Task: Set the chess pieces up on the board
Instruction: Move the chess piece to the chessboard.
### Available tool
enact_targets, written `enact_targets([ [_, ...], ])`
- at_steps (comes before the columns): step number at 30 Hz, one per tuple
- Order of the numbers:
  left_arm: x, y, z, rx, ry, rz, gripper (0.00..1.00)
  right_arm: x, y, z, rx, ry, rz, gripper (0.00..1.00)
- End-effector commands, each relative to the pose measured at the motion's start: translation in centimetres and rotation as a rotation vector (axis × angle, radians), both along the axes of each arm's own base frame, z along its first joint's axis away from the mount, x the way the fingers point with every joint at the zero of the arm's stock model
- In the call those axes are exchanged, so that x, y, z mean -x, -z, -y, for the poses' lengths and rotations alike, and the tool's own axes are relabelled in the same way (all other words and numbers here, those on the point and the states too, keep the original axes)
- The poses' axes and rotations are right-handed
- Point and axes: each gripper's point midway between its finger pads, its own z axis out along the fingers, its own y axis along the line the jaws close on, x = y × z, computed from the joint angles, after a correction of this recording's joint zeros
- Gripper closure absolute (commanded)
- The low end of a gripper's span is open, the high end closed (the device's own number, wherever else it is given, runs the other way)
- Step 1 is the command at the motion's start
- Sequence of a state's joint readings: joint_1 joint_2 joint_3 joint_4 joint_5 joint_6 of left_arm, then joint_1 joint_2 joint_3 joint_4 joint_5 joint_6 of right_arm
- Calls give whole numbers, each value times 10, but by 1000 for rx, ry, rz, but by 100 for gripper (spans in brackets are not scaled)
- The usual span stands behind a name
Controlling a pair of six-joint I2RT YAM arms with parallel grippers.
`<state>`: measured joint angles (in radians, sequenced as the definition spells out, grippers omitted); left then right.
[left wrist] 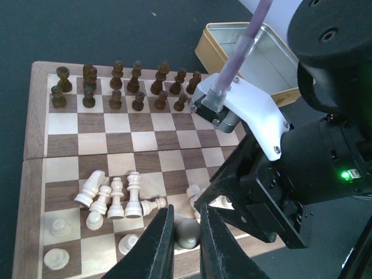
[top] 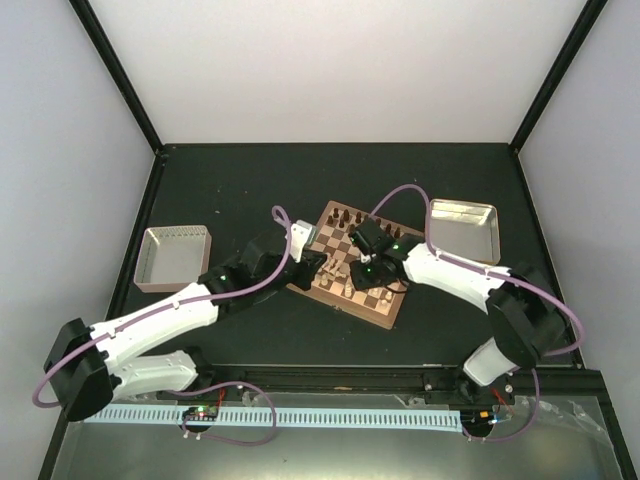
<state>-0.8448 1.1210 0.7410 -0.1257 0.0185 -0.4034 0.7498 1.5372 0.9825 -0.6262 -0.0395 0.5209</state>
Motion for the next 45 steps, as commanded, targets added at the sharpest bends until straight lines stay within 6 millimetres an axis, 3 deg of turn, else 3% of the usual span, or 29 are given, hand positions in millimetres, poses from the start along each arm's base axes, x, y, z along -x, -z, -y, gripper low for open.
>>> enact_targets([
  [1,2,-1,-8,3,-26,12,98,-3,4,4,97,41,9,59],
  [5,4,-3,-14,18,-38,30,98,-4,10,8,159,69,13,59],
  [16,8,-10,-26,28,-62,63,98,-6,22,-8,136,78,-18,60],
  [24,10,-14,-28,44,-60,72,97,-14,25,-6,151,123,10,70],
  [35,10,-17,-24,51,-48,66,97,-46,17,-6,161,176,128,74],
  [45,6,-19,-6,43,1,28,96,-73,17,-8,83,157,171,72],
])
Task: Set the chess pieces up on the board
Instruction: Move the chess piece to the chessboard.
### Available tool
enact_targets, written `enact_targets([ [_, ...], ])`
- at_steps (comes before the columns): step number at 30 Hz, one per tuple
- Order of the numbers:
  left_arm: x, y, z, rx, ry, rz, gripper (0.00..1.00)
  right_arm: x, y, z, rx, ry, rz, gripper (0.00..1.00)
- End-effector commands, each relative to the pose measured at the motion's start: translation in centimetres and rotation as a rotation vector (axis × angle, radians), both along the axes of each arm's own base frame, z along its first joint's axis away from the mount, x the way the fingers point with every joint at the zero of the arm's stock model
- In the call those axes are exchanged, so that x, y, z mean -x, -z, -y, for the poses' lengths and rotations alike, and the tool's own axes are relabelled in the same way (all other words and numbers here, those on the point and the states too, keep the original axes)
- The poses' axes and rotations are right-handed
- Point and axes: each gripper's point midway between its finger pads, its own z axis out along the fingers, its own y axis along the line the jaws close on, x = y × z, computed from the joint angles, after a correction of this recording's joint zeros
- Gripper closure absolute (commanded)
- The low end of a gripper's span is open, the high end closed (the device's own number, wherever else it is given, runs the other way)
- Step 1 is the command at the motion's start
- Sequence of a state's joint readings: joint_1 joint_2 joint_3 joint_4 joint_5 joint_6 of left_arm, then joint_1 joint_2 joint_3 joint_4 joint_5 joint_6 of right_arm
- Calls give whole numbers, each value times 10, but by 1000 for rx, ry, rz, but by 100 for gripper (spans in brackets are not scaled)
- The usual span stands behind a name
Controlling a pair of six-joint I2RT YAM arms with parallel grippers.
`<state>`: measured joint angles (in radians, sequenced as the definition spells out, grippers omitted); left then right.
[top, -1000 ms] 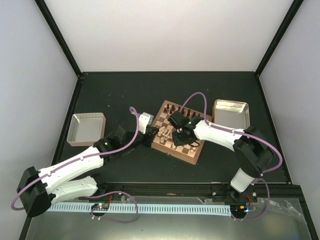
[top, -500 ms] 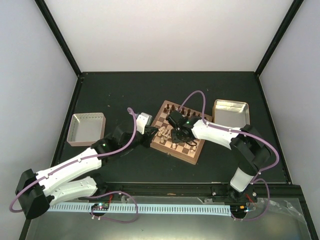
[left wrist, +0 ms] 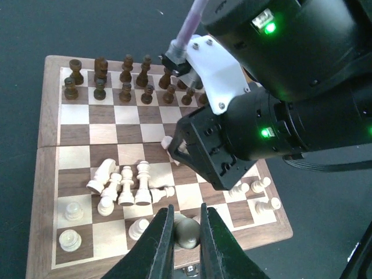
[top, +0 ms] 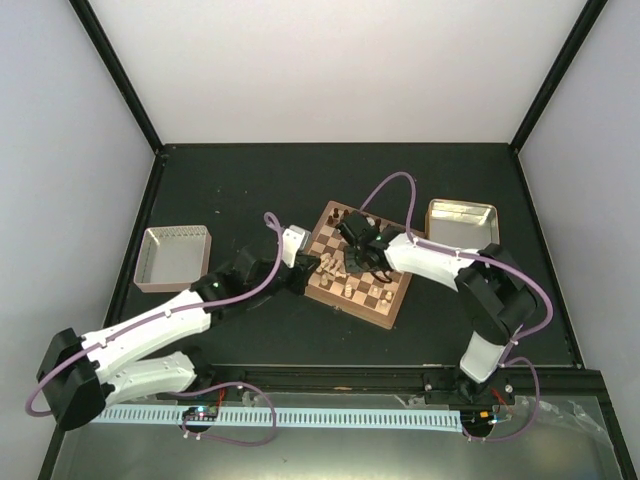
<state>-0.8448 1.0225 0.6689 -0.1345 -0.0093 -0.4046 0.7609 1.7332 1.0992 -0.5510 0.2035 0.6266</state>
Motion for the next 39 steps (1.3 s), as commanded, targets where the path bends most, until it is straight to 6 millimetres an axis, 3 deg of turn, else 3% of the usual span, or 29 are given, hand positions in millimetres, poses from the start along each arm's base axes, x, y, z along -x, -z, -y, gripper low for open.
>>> enact_targets([
  [1,-5,-22,14,39,27,4,96,-17,-4,-11,-60,-47,45,70],
  [6,-8,-25,25,42,44,-18,96,-16,-20,-16,-141,-77,70,58],
  [12,-10,-17,44,28,102,-72,96,-16,-50,-2,-281,-25,136,53],
  [16,-10,-12,59,19,145,-99,96,-14,-66,22,-361,50,182,52],
  [19,-11,2,76,-32,169,-118,95,-10,-75,49,-396,134,231,49],
  [27,-6,36,104,-236,174,-90,95,1,-73,102,-414,275,285,48],
  [33,2,73,117,-316,210,-134,95,6,-70,111,-404,287,290,47],
  [39,-1,85,126,-384,200,-136,94,6,-69,113,-404,288,290,47],
])
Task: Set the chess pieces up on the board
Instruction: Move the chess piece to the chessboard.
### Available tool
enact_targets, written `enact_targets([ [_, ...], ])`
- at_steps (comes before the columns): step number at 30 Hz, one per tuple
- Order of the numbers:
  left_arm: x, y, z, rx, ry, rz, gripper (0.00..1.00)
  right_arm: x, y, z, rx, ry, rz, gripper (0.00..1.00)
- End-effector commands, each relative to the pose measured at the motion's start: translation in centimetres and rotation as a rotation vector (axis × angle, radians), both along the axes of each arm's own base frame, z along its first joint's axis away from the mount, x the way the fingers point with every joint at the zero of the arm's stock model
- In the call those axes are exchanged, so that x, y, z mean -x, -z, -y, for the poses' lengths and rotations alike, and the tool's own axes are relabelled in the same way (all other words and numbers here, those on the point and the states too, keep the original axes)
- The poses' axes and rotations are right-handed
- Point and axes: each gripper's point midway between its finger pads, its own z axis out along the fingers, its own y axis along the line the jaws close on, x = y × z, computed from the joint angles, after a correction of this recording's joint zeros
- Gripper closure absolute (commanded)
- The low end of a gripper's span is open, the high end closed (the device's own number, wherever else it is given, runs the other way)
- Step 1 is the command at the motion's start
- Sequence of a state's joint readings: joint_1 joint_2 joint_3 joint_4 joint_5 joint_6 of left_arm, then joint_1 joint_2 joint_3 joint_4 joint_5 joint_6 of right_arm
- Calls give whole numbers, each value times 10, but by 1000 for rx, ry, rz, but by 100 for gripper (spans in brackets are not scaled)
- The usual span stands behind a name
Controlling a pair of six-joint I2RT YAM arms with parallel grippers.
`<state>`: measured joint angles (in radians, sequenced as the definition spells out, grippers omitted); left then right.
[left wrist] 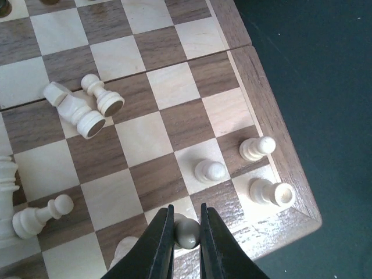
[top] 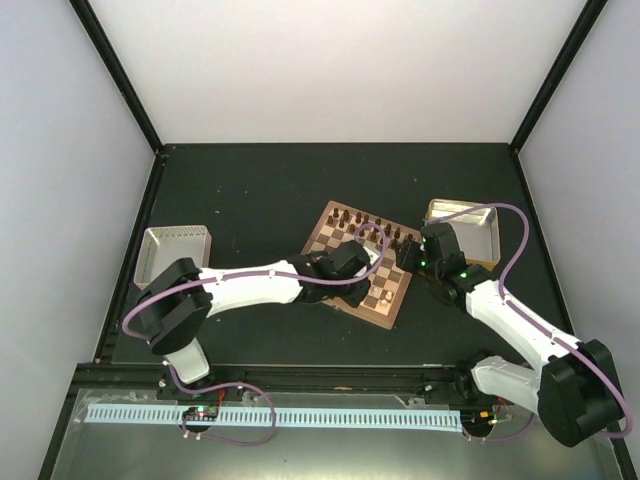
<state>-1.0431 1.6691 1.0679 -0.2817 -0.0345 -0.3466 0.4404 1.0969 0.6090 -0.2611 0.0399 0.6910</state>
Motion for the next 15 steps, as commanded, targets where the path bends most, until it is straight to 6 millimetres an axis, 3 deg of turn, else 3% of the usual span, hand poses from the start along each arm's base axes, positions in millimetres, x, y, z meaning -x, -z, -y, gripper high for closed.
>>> enact_targets([
  [1,-10,-11,12,-29,-5,50,94,-2,-3,3,-11,16,21,47],
  [15,-21,18,22,-88,-30,40,94,-3,-2,3,-14,14,16,47],
])
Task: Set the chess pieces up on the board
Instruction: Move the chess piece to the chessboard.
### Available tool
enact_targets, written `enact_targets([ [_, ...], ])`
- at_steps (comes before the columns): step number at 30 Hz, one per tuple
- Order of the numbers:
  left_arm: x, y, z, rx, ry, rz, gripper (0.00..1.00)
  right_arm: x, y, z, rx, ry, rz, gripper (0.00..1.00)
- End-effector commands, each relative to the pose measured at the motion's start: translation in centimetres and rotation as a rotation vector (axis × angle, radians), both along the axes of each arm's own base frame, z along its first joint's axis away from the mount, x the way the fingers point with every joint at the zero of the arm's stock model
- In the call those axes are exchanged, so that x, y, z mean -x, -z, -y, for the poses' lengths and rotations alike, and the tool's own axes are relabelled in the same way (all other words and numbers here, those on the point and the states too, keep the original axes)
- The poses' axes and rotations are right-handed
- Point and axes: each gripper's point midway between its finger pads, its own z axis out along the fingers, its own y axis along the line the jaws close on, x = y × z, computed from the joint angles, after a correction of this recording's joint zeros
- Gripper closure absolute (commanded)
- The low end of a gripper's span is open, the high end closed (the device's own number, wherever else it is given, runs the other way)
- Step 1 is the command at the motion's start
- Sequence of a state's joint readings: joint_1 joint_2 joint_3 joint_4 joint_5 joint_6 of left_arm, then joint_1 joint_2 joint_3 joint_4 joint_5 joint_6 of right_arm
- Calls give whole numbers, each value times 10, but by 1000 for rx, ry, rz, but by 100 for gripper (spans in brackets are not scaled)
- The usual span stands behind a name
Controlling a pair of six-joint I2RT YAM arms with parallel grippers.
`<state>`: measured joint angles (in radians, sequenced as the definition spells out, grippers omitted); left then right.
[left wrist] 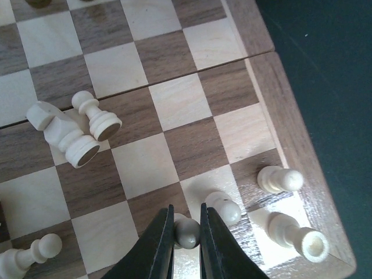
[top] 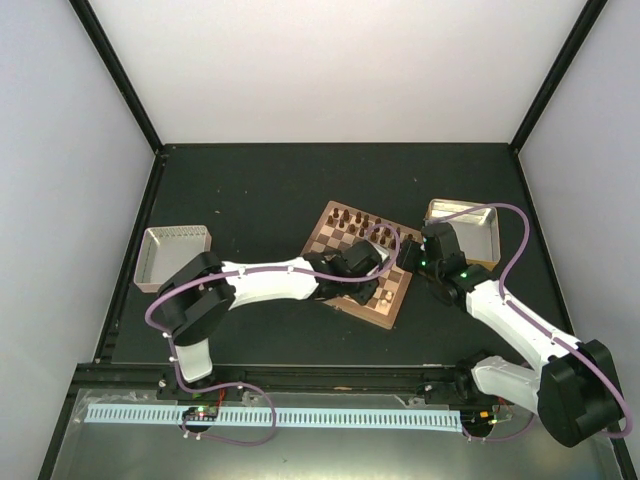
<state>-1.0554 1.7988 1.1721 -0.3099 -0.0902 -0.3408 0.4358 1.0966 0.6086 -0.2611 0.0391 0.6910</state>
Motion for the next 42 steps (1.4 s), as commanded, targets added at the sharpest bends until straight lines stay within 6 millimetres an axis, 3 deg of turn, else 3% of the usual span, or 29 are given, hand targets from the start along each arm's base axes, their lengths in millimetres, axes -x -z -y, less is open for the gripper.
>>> enact_targets([
  [1,-9,1,5,-25,-14,30,94,-2,-2,1,-14,10,16,46],
  [10,-12,11,5,-53,-18,29,88,-1,-1,1,-11,5,14,46],
  [17,-11,1,4,-36,-19,38,75,-1,-1,1,-12,1,15,46],
  [21,-11,-5,5,-21,-20,42,73,-2,-2,0,-13,-1,15,46],
  [36,-11,-41,3,49,-41,71,76,-1,-3,-2,-21,-14,17,46],
  [42,-18,-76,-8,105,-91,126,75,0,0,-18,-14,-124,-7,46],
])
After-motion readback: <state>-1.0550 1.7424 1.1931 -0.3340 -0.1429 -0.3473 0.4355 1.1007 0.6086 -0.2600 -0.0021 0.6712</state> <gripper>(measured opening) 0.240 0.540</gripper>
